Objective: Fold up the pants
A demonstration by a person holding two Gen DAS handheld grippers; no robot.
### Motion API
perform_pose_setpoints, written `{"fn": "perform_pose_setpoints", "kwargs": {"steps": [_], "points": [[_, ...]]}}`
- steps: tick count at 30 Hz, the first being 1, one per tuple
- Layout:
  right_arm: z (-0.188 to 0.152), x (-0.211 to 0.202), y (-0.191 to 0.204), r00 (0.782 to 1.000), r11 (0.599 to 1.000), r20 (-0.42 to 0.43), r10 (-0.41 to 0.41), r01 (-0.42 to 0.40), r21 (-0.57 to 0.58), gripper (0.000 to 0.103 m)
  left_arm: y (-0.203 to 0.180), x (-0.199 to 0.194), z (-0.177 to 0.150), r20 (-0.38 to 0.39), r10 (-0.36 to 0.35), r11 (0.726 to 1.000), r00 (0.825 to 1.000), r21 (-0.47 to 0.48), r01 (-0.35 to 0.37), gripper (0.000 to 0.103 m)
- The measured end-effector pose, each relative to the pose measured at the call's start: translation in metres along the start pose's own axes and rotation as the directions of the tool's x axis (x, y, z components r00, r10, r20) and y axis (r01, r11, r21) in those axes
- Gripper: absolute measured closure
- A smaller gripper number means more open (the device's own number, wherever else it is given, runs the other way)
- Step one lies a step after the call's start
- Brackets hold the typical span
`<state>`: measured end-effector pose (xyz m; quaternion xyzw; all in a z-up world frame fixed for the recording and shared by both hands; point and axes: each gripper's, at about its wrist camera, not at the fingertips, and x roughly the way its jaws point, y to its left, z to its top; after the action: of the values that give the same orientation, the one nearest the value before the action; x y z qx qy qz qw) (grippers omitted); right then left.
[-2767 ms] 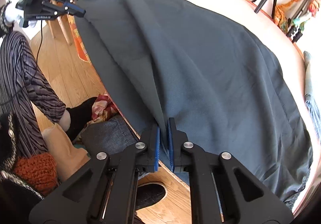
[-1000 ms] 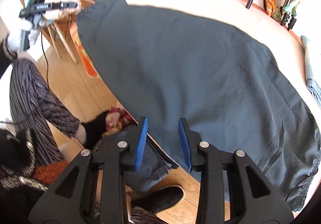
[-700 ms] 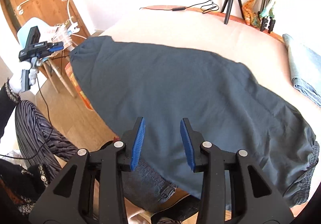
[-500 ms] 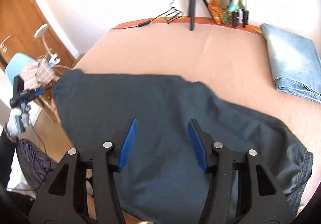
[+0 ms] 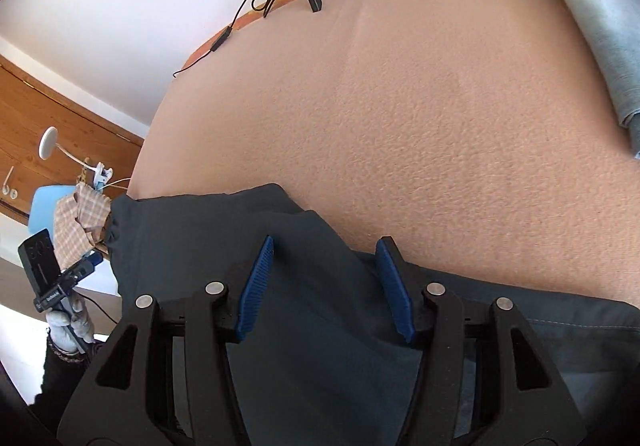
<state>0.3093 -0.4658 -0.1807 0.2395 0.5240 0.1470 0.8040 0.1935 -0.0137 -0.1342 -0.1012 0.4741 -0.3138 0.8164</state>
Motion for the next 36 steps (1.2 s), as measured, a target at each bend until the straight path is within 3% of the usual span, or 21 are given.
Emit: {"fn": "perform_pose_setpoints", "kwargs": {"steps": [1, 2, 3, 6, 9, 10, 12, 15, 19, 21, 23, 26, 28, 32, 34, 36], "points": [[-0.001, 0.001, 0.002, 1.0, 1.0, 0.005, 0.016, -0.016, -0.002, 0.053, -0.001, 0.01, 0.0, -0.02, 0.0, 1.0, 1.0, 0.009, 0.0, 0.075], [-0.004, 0.002, 0.005, 0.999, 0.999, 0.005, 0.036, -0.036, -0.013, 0.074, -0.003, 0.018, -0.001, -0.038, 0.006, 1.0, 0.999, 0.017, -0.005, 0.075], [-0.006, 0.002, 0.009, 0.999, 0.999, 0.009, 0.032, -0.032, -0.032, 0.086, -0.003, 0.026, -0.002, -0.054, 0.01, 1.0, 0.999, 0.024, -0.009, 0.075], [-0.017, -0.01, 0.035, 0.996, 0.983, 0.089, -0.025, 0.04, -0.177, 0.093, 0.0, 0.044, -0.007, -0.104, 0.004, 1.0, 0.995, 0.016, -0.003, 0.075], [-0.034, -0.024, 0.076, 0.952, 0.868, 0.251, -0.174, 0.269, -0.418, 0.094, 0.001, 0.055, -0.012, -0.142, 0.01, 1.0, 0.99, 0.022, -0.007, 0.075], [-0.035, -0.023, 0.079, 0.941, 0.85, 0.274, -0.197, 0.303, -0.43, 0.094, 0.0, 0.056, -0.012, -0.142, 0.01, 1.0, 0.99, 0.023, -0.007, 0.075], [-0.028, -0.017, 0.071, 0.931, 0.864, 0.274, -0.241, 0.335, -0.376, 0.094, 0.0, 0.054, -0.012, -0.135, 0.014, 1.0, 0.991, 0.016, -0.012, 0.075], [-0.021, -0.012, 0.06, 0.892, 0.834, 0.28, -0.356, 0.438, -0.335, 0.094, 0.002, 0.047, -0.011, -0.112, 0.025, 1.0, 0.993, 0.006, -0.024, 0.075], [-0.02, -0.026, 0.067, 0.916, 0.874, 0.284, -0.284, 0.369, -0.317, 0.09, 0.008, 0.031, -0.013, -0.067, 0.018, 0.999, 0.998, -0.043, -0.021, 0.075], [-0.023, -0.033, 0.077, 0.918, 0.875, 0.294, -0.266, 0.358, -0.327, 0.078, 0.011, 0.016, -0.018, -0.026, 0.03, 0.997, 0.999, -0.064, -0.031, 0.075], [-0.026, -0.038, 0.089, 0.925, 0.882, 0.296, -0.238, 0.334, -0.332, 0.072, 0.016, -0.002, -0.025, 0.02, 0.043, 0.994, 0.999, -0.1, -0.041, 0.075], [-0.028, -0.046, 0.104, 0.943, 0.916, 0.282, -0.179, 0.264, -0.301, 0.062, 0.027, -0.029, -0.035, 0.093, 0.082, 0.983, 0.992, -0.173, -0.065, 0.071], [-0.033, -0.049, 0.118, 0.949, 0.924, 0.279, -0.148, 0.233, -0.302, 0.06, 0.039, -0.047, -0.04, 0.121, 0.105, 0.968, 0.987, -0.242, -0.073, 0.06], [-0.051, -0.054, 0.15, 0.957, 0.923, 0.274, -0.096, 0.189, -0.336, 0.057, 0.064, -0.088, -0.041, 0.161, 0.176, 0.937, 0.971, -0.331, -0.115, 0.058], [-0.06, -0.054, 0.164, 0.96, 0.921, 0.271, -0.071, 0.168, -0.353, 0.051, 0.084, -0.108, -0.044, 0.195, 0.207, 0.914, 0.959, -0.387, -0.119, 0.046], [-0.069, -0.049, 0.175, 0.965, 0.919, 0.257, -0.058, 0.152, -0.365, 0.049, 0.109, -0.13, -0.051, 0.217, 0.26, 0.885, 0.941, -0.444, -0.142, 0.046]]}}
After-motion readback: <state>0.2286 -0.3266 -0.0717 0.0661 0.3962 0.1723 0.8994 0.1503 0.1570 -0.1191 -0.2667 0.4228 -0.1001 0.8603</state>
